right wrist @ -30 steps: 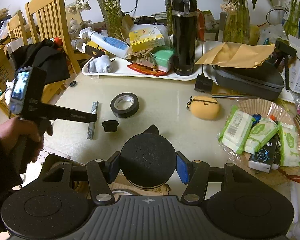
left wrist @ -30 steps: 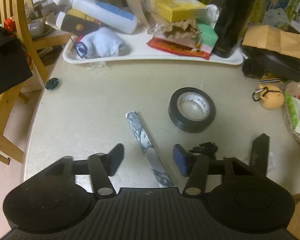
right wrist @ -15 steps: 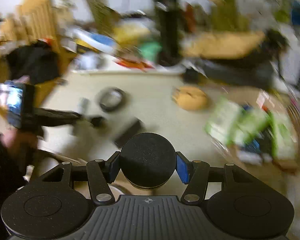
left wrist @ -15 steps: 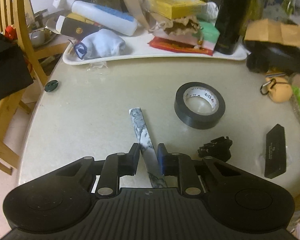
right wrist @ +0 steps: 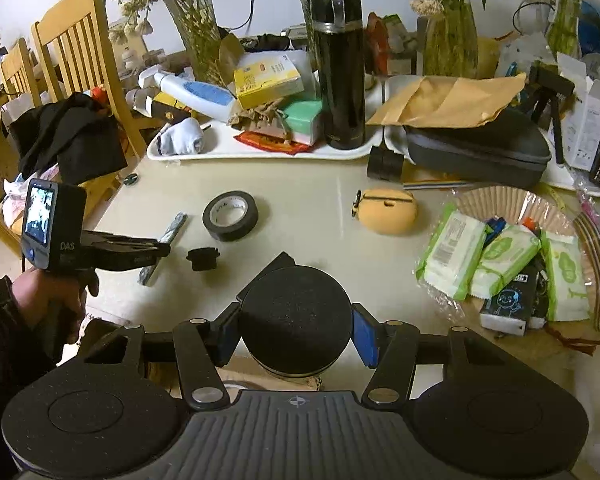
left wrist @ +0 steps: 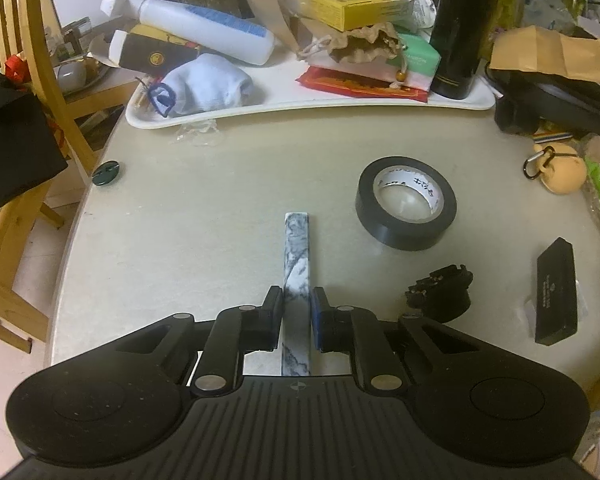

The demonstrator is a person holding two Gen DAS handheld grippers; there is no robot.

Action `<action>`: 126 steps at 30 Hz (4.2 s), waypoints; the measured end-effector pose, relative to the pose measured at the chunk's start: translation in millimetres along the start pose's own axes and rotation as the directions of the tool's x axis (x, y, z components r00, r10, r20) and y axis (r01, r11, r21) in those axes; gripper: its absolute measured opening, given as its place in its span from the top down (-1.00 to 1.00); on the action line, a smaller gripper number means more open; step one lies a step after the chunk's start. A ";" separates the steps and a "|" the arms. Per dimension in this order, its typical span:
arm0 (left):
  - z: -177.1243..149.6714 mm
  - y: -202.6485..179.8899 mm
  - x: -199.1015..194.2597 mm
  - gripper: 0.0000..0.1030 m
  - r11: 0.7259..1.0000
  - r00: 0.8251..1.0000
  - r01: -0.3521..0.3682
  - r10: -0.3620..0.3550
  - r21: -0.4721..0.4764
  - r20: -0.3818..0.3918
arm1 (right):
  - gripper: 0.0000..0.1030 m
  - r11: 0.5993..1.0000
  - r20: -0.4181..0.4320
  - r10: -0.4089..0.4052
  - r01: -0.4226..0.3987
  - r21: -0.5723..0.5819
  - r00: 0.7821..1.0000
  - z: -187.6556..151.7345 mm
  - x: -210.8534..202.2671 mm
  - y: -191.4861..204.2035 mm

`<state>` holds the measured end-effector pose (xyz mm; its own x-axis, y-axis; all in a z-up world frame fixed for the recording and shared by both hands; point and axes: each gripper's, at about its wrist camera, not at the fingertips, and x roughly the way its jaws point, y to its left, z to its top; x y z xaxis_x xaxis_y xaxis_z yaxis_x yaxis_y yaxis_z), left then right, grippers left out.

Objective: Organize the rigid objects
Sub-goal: 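Lift the stick with the left gripper toward the box while right holds container, then lower the stick into the box and open left gripper while right releases black container there, then move the right gripper over the black rectangular block while left approaches the black knob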

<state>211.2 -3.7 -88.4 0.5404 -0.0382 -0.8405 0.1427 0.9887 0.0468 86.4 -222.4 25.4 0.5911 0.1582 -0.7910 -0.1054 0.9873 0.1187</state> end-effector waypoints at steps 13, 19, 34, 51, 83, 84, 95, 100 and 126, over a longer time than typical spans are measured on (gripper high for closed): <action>12.3 13.8 -102.6 0.70 0.999 0.994 -0.044 0.045 -0.011 0.101 | -0.16 0.999 0.077 0.017 -0.020 0.035 0.997 2.9 -28.9 -0.1; 9.1 15.9 -159.8 0.70 0.998 0.984 -0.064 0.067 -0.024 0.164 | -0.16 0.997 0.125 0.067 -0.071 0.033 0.990 -8.6 -56.4 10.9; -16.7 15.6 -243.7 0.70 0.992 0.964 -0.120 0.126 -0.039 0.233 | -0.16 0.996 0.132 0.094 -0.095 -0.004 0.987 -37.1 -78.5 25.9; -56.4 3.0 -233.0 0.70 0.999 0.978 -0.033 0.031 0.006 0.208 | -0.16 0.990 0.087 0.133 -0.128 -0.059 0.987 -47.1 -64.3 39.0; -85.2 -58.7 -182.1 -0.04 0.960 0.968 0.234 -0.245 0.151 0.057 | -0.16 0.992 -0.062 0.101 -0.105 -0.065 0.993 -59.0 -27.5 28.5; -86.0 -57.9 -181.1 -0.04 0.962 0.969 0.230 -0.240 0.149 0.054 | -0.16 0.992 -0.065 0.104 -0.108 -0.066 0.992 -59.0 -26.5 29.1; -93.2 -50.2 -164.9 -0.04 0.965 0.969 0.239 -0.244 0.106 0.034 | -0.16 0.991 -0.122 0.085 -0.097 -0.096 0.989 -59.3 -2.7 38.5; -94.3 -46.3 -161.5 -0.04 0.966 0.969 0.242 -0.246 0.089 0.032 | -0.17 0.990 -0.147 0.081 -0.097 -0.105 0.986 -56.8 8.5 43.4; -94.0 -32.8 -161.5 -0.04 0.932 0.922 0.362 -0.356 -0.018 0.151 | -0.95 0.999 -0.089 0.040 -0.041 -0.016 0.995 -41.2 13.9 34.1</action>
<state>41.2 -16.3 -5.0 0.5731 -0.4089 -0.7102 0.3141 0.9100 -0.2706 58.0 -187.1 -6.2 0.5126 0.1956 -0.8360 -0.1427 0.9796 0.1416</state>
